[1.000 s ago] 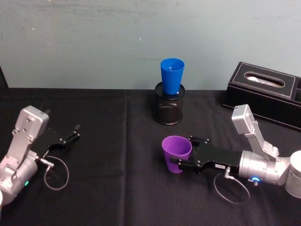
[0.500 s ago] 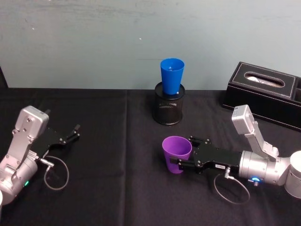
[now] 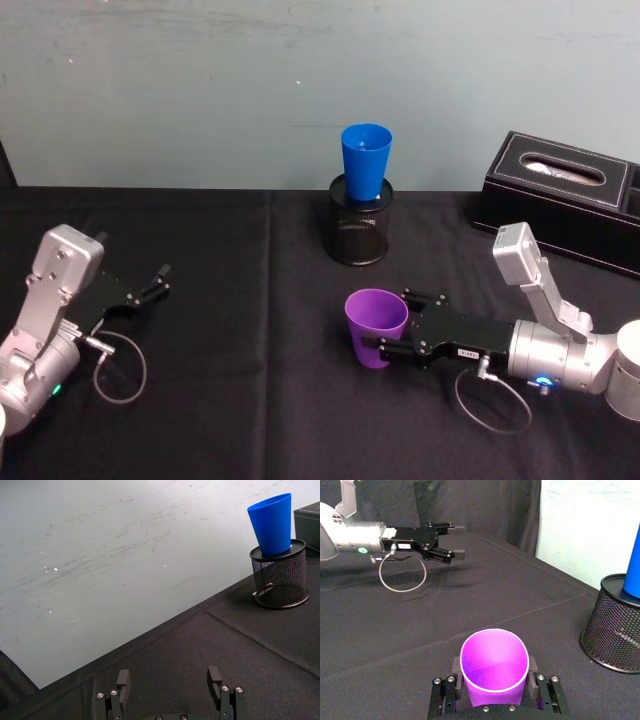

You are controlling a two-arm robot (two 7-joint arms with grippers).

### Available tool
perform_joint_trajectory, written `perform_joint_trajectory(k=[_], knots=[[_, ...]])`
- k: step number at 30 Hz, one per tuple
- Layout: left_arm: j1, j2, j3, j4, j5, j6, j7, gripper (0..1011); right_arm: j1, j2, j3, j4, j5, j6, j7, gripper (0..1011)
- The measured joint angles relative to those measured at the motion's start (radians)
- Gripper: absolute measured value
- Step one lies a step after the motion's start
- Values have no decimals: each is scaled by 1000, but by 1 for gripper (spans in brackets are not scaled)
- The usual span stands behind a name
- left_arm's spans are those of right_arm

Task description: Pick up one cup with a gripper and tap it against the other cup.

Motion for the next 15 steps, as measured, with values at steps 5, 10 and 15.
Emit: perform_joint_trajectory(k=[5,10,15], knots=[[0,0,0,0,0,0,0,1011,0,0,0,0,0,0,0,731],[0,0,0,0,0,0,0,1011,0,0,0,-1,0,0,0,731],[0,0,0,0,0,0,0,1011,0,0,0,0,0,0,0,731]])
